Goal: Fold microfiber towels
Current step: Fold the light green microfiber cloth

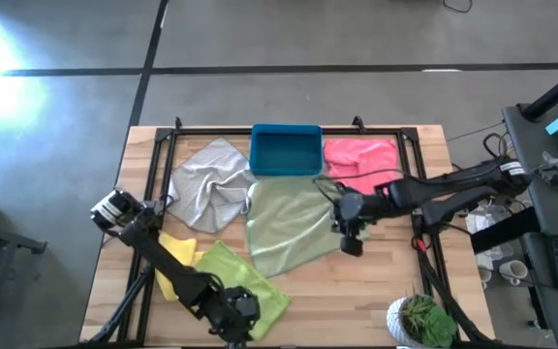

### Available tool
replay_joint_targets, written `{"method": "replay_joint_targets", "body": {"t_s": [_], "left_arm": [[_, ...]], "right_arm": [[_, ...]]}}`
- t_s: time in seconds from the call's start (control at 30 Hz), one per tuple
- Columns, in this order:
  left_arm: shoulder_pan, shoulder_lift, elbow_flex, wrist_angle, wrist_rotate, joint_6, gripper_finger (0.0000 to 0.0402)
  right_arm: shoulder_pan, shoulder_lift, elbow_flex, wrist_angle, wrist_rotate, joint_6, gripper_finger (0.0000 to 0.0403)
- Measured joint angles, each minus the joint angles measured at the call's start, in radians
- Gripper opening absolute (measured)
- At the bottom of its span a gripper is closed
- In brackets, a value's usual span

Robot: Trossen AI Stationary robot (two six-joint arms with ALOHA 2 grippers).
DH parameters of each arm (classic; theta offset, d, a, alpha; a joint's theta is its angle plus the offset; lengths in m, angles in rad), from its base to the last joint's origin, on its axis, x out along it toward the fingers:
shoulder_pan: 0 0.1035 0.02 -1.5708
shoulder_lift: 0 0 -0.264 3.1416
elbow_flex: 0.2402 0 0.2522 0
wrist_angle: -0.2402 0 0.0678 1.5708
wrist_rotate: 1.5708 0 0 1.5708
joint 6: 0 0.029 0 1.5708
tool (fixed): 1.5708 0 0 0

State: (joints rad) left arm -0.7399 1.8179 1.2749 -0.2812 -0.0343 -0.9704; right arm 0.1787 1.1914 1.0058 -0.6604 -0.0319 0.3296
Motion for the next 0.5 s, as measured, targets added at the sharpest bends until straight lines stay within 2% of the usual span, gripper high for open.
{"method": "replay_joint_targets", "body": {"t_s": [0.17, 0.33, 0.5], "left_arm": [[-0.014, 0.006, 0.01, 0.001, -0.074, 0.042, 0.0127], [-0.017, 0.038, 0.011, -0.004, -0.081, 0.035, 0.0127], [-0.02, 0.061, 0.017, -0.01, -0.08, 0.034, 0.0127]], "right_arm": [[0.086, 0.008, 0.0, 0.009, -0.004, -0.015, 0.01], [0.175, 0.047, 0.0, 0.059, -0.005, -0.115, 0.0154], [0.248, 0.096, 0.0, 0.165, -0.003, -0.216, 0.0182]]}}
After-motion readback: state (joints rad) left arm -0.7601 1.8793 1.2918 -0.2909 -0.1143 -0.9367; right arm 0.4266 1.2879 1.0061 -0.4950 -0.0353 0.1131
